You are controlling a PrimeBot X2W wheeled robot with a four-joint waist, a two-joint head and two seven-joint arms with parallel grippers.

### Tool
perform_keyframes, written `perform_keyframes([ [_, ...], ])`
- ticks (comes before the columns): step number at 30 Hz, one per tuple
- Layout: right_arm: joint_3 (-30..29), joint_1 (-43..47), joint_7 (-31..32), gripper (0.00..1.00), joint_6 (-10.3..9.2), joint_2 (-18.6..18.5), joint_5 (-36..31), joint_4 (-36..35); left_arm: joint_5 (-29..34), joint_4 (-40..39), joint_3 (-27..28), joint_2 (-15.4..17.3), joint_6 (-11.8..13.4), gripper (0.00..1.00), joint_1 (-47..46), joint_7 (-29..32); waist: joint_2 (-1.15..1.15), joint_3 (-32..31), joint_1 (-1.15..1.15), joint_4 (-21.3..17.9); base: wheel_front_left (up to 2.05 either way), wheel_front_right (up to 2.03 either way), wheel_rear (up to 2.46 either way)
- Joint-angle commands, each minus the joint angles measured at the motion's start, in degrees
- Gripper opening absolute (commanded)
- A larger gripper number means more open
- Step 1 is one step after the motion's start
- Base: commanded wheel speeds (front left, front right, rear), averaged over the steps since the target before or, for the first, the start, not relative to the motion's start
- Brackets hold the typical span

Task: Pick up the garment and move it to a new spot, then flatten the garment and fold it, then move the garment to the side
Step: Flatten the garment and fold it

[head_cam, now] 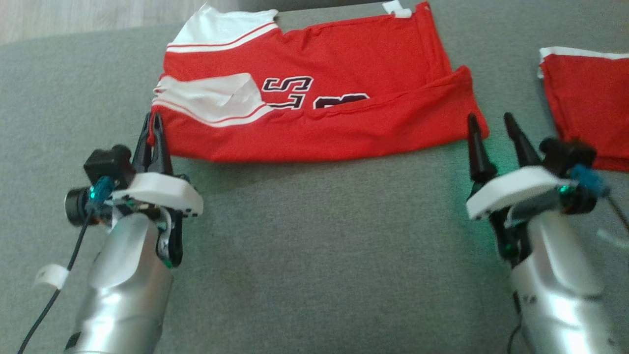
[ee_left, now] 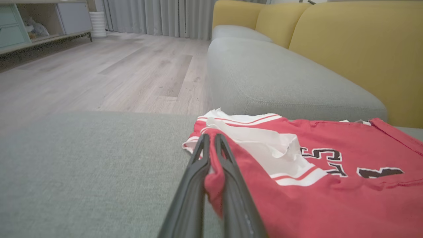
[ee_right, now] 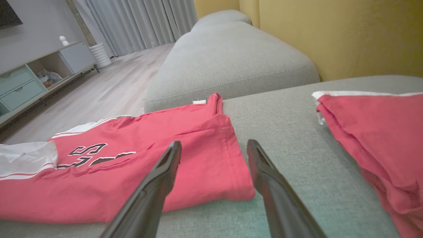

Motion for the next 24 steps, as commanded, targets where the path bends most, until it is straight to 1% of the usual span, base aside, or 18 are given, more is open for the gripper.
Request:
perform_keyframes([
  [1,-0.1,-2.9,0.8,1.00,-0.05,-0.1,-0.2,0.0,0.7,-2.8,1.2,1.2,0.2,0.00,-1.6,-0.6,0.00,0.6,0.00,0.7,0.00,0.00,0.00],
  [4,-3.2,-7.4,3.9,1.00,-0.05,-0.1,-2.8,6.6,1.8,-6.5,0.6,0.8,0.2,0.00,-1.0,-0.7,0.00,1.2,0.00,1.8,0.00,0.00,0.00],
  [7,-4.6,-11.1,7.2,1.00,-0.05,-0.1,-2.5,13.5,2.4,-9.3,0.2,0.4,0.1,0.00,0.0,-0.7,0.00,1.7,0.00,2.7,0.00,0.00,0.00],
  [10,-5.9,-14.0,8.2,1.00,-0.05,-0.1,-6.7,18.9,2.9,-10.8,-0.1,0.2,-0.2,0.00,0.7,-0.7,0.00,2.3,0.00,3.3,0.00,0.00,0.00],
  [14,-5.0,-16.5,9.2,1.00,-0.05,-0.1,-7.2,25.1,3.2,-11.8,-0.2,0.0,-0.3,0.00,1.2,-0.7,0.00,2.7,0.00,3.9,0.00,0.00,0.00],
  [19,-1.8,-18.4,8.5,1.00,-0.05,-0.1,-5.2,31.0,3.5,-11.6,-0.3,0.0,-0.2,0.00,1.4,-0.7,0.00,2.9,0.00,4.2,0.00,0.00,0.00],
  [20,-1.2,-18.7,8.3,0.87,-0.05,-0.1,-4.8,31.9,3.5,-11.4,-0.3,0.1,-0.1,0.00,1.5,-0.7,0.00,2.9,0.00,4.2,0.00,0.00,0.00],
  [21,-0.8,-18.9,7.9,0.15,-0.05,-0.1,-4.6,32.8,3.5,-11.2,-0.3,0.2,-0.1,0.00,1.6,-0.7,0.00,2.9,0.00,4.2,0.00,0.00,0.00],
  [22,-0.2,-19.2,7.3,0.00,-0.05,-0.1,-4.6,33.5,3.5,-10.9,-0.3,0.2,-0.1,0.00,1.6,-0.7,0.00,2.8,0.00,4.2,0.00,0.00,0.00],
  [24,0.1,-19.6,5.7,0.00,-0.05,-0.1,-5.3,34.6,3.5,-10.2,-0.3,0.4,0.0,0.00,1.7,-0.7,0.00,2.4,0.00,4.2,0.00,0.00,0.00],
])
